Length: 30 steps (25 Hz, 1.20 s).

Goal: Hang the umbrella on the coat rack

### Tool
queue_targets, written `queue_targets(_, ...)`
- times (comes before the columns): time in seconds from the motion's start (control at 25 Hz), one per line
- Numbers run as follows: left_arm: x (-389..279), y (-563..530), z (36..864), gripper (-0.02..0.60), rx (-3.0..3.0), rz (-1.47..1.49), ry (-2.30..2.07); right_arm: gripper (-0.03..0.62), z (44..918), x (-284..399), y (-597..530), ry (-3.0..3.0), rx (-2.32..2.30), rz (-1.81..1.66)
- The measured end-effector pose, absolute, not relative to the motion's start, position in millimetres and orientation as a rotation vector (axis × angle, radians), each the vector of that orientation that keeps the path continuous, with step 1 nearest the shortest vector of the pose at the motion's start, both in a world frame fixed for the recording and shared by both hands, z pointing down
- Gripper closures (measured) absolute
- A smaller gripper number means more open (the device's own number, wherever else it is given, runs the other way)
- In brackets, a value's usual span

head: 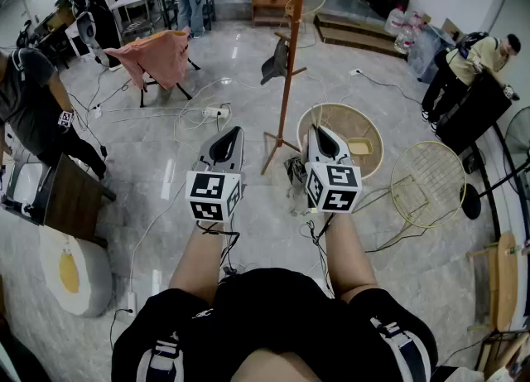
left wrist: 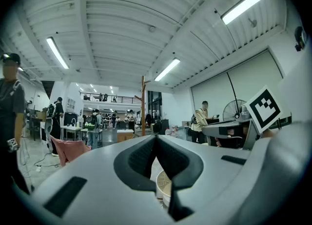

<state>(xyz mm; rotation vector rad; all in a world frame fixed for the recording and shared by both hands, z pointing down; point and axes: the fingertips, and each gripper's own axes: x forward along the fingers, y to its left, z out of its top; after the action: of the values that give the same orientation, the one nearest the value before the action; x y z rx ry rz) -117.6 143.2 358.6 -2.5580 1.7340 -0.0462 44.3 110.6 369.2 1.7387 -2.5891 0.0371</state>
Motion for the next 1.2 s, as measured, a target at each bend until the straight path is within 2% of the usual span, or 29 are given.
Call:
queue_targets(0.6, -129, 130, 367, 0.569, -2.603, -0.068, 1.696, 0.574, 358, 18, 117, -2.616, 1.763, -0.005)
queue_targets(1.2, -139, 51, 387, 0.569, -2.705, -0.084, 1.574, 0.574, 366, -1, 43, -2.562, 1.879, -0.012)
